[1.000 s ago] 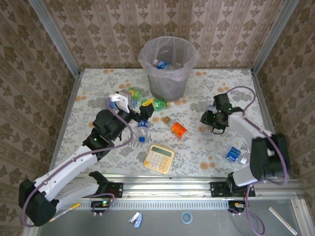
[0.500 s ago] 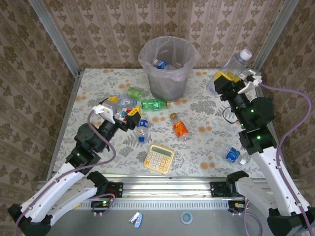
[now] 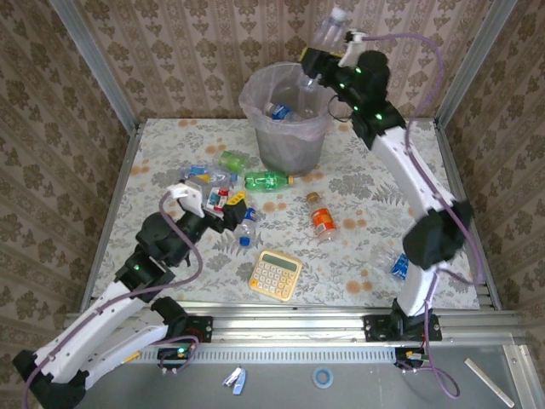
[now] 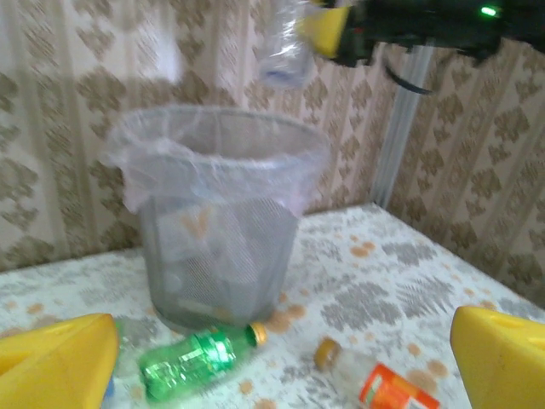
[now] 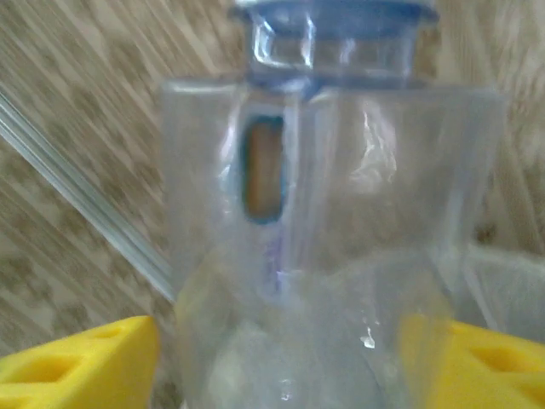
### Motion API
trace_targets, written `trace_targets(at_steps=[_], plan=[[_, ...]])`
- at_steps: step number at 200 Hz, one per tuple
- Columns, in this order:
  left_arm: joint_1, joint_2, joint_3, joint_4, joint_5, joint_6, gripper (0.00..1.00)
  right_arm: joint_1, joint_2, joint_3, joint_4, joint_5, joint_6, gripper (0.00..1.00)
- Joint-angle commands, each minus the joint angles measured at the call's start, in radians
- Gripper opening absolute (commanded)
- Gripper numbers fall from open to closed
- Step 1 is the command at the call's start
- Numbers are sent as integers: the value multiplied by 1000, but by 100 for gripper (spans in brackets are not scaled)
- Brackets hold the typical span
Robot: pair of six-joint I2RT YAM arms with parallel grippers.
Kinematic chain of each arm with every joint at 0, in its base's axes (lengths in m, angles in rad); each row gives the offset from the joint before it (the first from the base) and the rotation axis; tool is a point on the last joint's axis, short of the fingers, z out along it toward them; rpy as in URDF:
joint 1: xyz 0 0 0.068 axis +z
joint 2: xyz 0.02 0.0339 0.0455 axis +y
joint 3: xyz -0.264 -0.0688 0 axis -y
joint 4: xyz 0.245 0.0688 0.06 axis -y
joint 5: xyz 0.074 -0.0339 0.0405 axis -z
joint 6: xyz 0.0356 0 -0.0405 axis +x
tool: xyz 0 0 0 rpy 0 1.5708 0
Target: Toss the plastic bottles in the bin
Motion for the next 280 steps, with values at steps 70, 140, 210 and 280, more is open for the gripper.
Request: trace_targets(at_steps=[70,140,210,280], plan=[[-186,488,262,-208,-32,-164,100,-15,-459,-381,-307,-17,-181,100],[-192,943,625,-384,59,-266,100,-222,-732,-804,-520,79,-143,100],[-150,1075,658,-282,128,-407,100,-333,-346,-964,-403,-39,-133,48],[-126,1142,646,-237,126,-454,100,-304,-177,-991,-300,-144,-138,38]])
